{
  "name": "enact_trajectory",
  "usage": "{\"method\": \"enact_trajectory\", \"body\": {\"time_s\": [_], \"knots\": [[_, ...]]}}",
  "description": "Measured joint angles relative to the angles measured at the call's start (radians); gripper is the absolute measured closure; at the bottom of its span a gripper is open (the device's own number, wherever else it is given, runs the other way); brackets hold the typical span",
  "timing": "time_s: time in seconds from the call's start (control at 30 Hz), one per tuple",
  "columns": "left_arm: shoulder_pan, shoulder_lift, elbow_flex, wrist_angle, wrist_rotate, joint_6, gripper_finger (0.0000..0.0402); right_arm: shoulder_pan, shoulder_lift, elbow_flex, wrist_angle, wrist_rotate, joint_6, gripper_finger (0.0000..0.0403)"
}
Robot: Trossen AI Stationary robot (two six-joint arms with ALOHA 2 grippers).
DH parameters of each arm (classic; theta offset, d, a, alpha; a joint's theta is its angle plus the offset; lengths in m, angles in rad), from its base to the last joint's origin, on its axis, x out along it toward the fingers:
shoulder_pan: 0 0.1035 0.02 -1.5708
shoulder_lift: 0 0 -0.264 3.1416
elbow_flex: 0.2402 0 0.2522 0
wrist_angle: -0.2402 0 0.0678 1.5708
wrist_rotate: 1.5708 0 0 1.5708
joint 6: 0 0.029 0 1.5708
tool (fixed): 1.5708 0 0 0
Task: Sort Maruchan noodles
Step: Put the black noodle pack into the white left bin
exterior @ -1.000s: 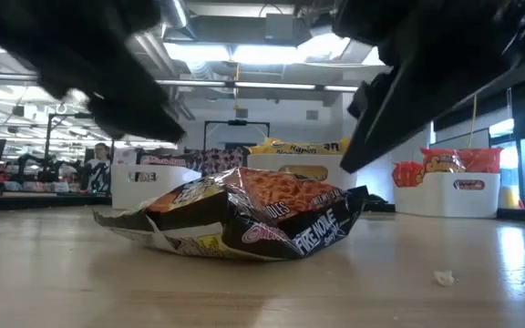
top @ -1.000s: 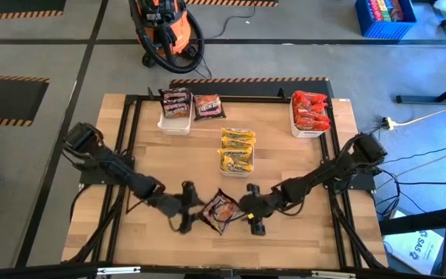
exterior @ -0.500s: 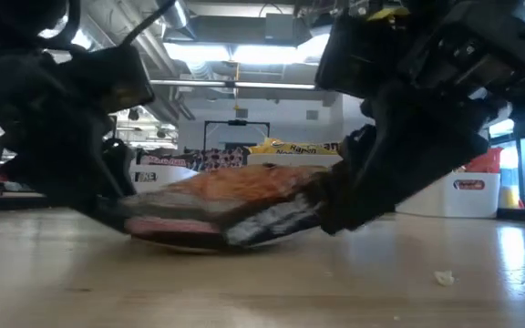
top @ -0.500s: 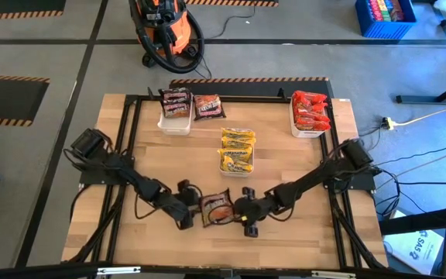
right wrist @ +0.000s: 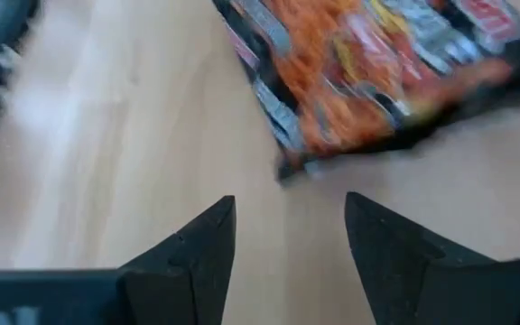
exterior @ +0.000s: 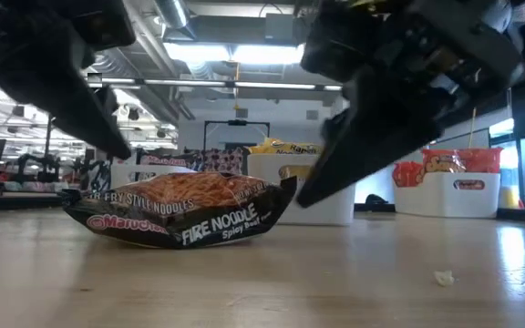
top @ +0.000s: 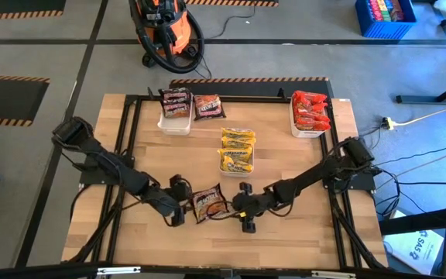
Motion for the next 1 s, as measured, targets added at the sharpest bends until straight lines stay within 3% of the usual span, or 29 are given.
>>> {"method": "enact_trajectory", "body": {"time_s": [0.17, 0.53, 0.83, 1.0], "knots": [[0.061, -0.021, 0.001, 0.020, 0.002, 0.037, 0.0182, -0.001, -0.004, 0.034, -0.020, 0.011, 0.000, 0.0210], [0.341, -0.020, 0.002, 0.024, 0.332, 0.096, 0.0097, 0.022, 0.020, 0.047, 0.096, 0.020, -0.080, 0.0210], [0.417, 0.084, 0.002, 0.073, 0.438, 0.107, 0.0101, 0.011, 0.119, 0.049, 0.325, 0.027, -0.230, 0.0210], [0.434, 0.151, 0.002, 0.138, 0.484, 0.107, 0.0102, -0.003, 0.139, 0.049, 0.186, 0.032, -0.200, 0.0210]]}}
